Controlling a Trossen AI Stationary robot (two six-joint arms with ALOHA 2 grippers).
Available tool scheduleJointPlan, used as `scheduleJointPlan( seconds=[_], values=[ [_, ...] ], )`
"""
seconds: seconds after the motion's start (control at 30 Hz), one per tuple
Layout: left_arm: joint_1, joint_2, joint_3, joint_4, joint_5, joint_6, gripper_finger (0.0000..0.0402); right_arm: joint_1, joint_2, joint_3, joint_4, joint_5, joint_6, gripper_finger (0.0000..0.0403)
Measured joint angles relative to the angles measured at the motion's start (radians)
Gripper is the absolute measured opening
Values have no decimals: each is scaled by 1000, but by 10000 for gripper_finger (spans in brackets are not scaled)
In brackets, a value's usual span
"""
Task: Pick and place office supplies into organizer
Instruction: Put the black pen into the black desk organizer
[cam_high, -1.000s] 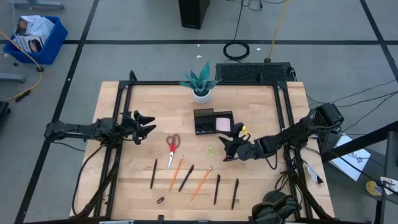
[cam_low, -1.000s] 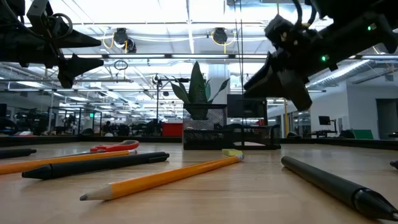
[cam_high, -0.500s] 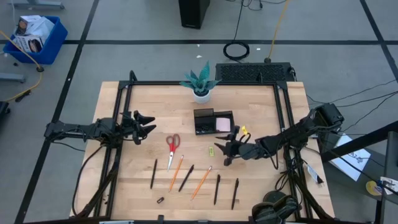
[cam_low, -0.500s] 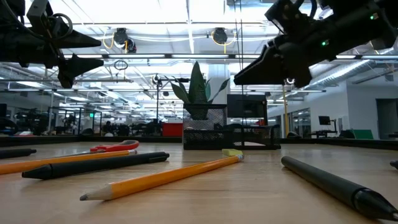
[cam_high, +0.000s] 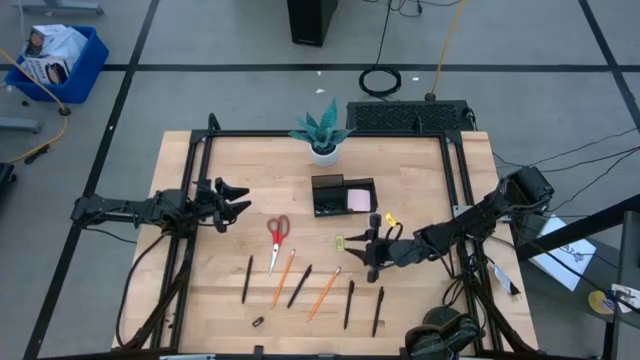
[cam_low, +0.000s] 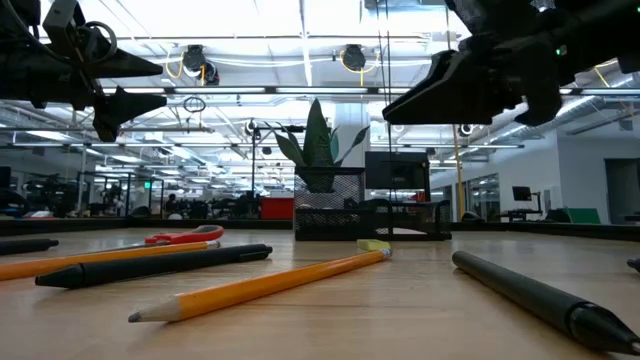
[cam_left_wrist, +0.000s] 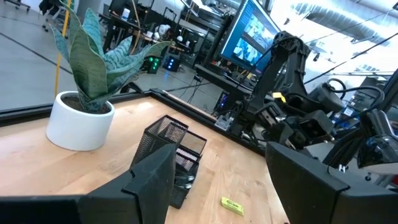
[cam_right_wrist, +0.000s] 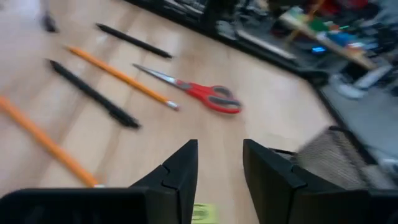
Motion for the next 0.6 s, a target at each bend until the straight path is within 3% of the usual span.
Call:
scheduleJointPlan(
  seconds=[0.13, 0.23, 0.3, 0.37, 0.5, 0.6],
  values=[
    [0, 0, 0, -4, 0, 3, 255, 8, -18, -5, -42, -204, 88, 115],
    [0, 0, 0, -4, -2, 26, 255, 2, -40, -57, 23, -499, 200, 110],
    [0, 0, 0, -3, -20, 38, 255, -12, -49, -110, 152, -735, 274, 106],
    [0, 0, 0, -3, -35, 28, 255, -14, -50, -181, 318, -876, 353, 100],
    [0, 0, 0, -3, -32, 12, 255, 30, -50, -304, 529, -916, 482, 91],
    [0, 0, 0, -3, -34, 11, 255, 60, -50, -376, 568, -917, 437, 88]
  ],
)
